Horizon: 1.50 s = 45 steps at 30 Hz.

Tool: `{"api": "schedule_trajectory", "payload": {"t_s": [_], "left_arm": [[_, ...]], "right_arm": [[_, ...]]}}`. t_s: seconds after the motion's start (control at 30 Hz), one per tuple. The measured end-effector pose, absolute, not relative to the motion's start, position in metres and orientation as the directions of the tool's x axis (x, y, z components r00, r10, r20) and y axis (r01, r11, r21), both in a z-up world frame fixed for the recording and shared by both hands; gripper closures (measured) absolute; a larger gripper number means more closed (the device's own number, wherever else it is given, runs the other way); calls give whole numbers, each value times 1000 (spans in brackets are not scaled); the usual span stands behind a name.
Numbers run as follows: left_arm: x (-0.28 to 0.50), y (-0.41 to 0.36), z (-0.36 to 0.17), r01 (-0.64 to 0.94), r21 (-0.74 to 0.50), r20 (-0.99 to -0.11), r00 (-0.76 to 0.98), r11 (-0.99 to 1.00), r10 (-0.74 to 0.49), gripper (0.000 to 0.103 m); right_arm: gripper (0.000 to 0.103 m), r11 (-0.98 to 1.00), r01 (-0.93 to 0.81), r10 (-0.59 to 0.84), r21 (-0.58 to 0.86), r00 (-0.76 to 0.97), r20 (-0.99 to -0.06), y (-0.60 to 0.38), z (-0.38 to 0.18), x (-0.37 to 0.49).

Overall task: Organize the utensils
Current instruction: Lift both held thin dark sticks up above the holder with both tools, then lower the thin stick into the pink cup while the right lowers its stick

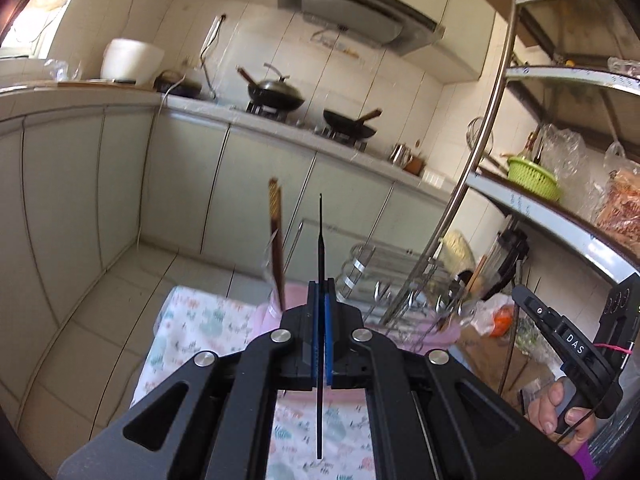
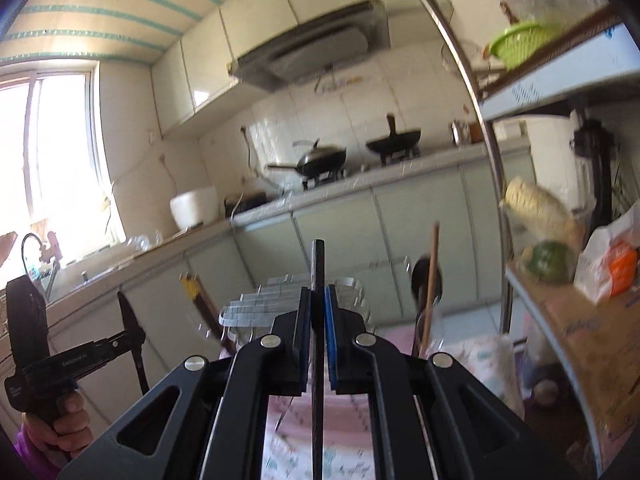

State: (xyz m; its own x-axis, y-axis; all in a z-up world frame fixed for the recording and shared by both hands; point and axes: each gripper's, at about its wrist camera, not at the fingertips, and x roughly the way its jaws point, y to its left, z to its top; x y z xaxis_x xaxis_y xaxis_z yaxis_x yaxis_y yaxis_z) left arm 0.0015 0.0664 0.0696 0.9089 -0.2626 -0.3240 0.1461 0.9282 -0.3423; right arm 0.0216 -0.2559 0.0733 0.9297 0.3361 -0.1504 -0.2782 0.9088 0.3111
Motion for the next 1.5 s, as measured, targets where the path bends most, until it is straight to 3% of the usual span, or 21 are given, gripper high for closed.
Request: {"api": "schedule_trajectory", "payload": {"t_s": [0.4, 1.07, 1.5], "left_arm": [[24, 46, 99, 145, -293, -109, 977, 945, -183, 102], [73, 41, 79, 75, -273, -54, 994, 959, -93, 102], [85, 42, 72, 102, -270, -44, 992, 958, -118, 102]], "right_arm": [[97, 939, -189, 170, 288, 981, 92, -282, 101, 44], [97, 960, -152, 127, 237, 985, 118, -281, 66, 101], [97, 955, -156, 147, 253, 988, 53, -277, 36, 107]]}}
